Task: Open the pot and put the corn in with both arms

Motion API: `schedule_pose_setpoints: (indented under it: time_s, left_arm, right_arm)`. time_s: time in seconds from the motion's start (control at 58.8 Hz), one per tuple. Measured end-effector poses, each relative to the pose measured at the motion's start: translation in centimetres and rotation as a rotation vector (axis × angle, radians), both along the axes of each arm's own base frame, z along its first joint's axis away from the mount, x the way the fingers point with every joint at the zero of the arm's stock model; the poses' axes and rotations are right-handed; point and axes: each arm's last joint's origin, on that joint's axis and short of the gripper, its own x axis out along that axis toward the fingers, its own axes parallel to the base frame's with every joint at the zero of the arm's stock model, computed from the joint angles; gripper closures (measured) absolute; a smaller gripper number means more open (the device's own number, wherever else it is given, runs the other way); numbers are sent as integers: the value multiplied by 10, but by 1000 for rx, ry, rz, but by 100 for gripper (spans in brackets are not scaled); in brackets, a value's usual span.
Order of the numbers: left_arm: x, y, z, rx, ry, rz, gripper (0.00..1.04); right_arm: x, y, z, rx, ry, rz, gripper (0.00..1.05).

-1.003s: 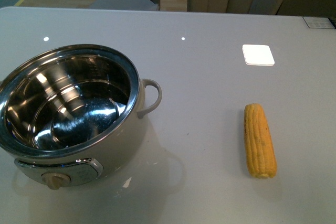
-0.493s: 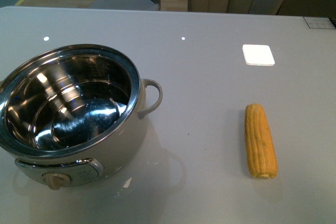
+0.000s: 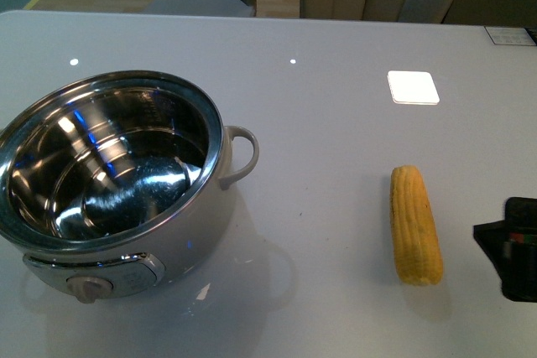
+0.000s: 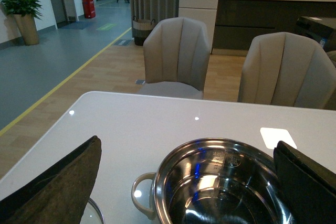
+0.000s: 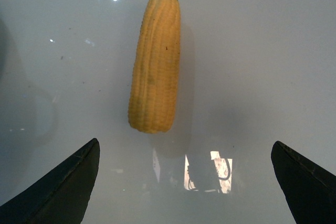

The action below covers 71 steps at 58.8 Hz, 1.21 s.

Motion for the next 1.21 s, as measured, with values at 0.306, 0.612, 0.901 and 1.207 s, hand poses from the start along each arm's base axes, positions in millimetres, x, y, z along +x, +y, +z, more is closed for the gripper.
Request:
schedule_pose_setpoints:
  time_s: [0.306, 0.612, 0.901, 1.207]
  left_arm:
    - [0, 0, 0, 0, 0, 0, 7]
    - [0, 0, 0, 0, 0, 0, 7]
    - [0, 0, 0, 0, 0, 0, 7]
    - [0, 0, 0, 0, 0, 0, 7]
  right_arm:
    - [55, 21, -53, -31, 62, 17, 9]
    - [78, 33, -83, -48, 100, 35, 9]
    - [81, 42, -105, -116, 118, 61, 9]
    - [79, 45, -117, -120, 159, 76, 29]
